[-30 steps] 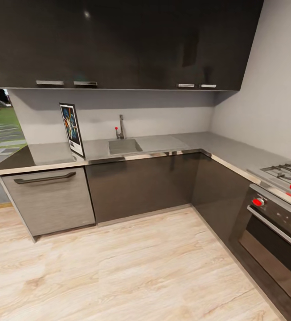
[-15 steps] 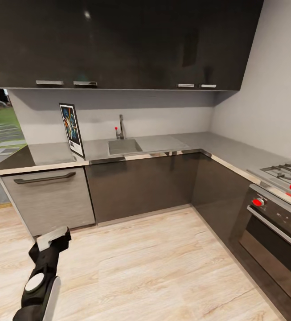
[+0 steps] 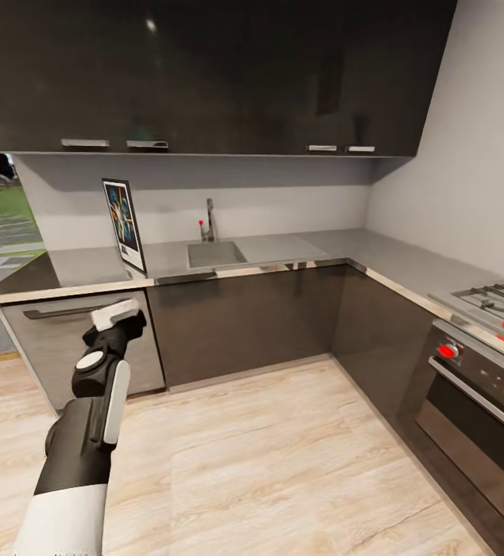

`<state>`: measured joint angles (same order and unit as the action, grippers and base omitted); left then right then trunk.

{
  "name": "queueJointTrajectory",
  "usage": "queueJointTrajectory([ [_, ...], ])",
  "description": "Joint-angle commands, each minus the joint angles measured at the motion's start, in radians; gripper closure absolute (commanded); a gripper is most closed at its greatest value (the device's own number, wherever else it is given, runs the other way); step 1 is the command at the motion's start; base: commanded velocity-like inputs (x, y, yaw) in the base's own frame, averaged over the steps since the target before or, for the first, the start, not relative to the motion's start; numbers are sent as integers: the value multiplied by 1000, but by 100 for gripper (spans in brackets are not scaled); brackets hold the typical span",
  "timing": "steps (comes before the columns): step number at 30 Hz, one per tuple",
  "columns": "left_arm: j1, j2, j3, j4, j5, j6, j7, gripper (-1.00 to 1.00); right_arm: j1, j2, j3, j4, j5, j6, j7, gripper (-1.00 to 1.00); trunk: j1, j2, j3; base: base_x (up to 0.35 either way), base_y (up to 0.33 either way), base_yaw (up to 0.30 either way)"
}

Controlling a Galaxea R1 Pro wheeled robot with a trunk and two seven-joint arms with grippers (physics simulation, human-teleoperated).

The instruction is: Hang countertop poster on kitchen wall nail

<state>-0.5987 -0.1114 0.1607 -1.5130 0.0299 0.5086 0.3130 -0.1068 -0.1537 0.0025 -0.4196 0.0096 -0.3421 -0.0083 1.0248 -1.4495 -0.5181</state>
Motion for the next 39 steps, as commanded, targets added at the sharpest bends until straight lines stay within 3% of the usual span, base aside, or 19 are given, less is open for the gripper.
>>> queueJointTrajectory([
  [1,-7,-1,-7,1,3,7,2,-100,0,-1,1,1,1,-3,-1,-100,0,-1,-1,197,0,0],
  [7,-17,-2,-63,-3,5,11,0,-100,1,-13,1,1,0,-4,1,-100,0,-1,-1,279,0,0],
  [21,-18,0,-77,-9,4,13,2,-100,1,-18,4,1,2,-4,1,-100,0,-1,-1,327,0,0],
  [29,-30,0,-78,-8,-99,20,2,-100,1,-17,6,2,3,-3,1,-100,0,-1,-1,332,0,0],
  [35,-160,14,-77,-2,-162,115,3,-100,1,-18,7,2,3,-3,2,-100,0,-1,-1,331,0,0],
  [39,-172,20,-74,0,-180,122,3,-100,1,-18,7,2,2,-3,3,-100,0,-1,-1,241,0,0],
])
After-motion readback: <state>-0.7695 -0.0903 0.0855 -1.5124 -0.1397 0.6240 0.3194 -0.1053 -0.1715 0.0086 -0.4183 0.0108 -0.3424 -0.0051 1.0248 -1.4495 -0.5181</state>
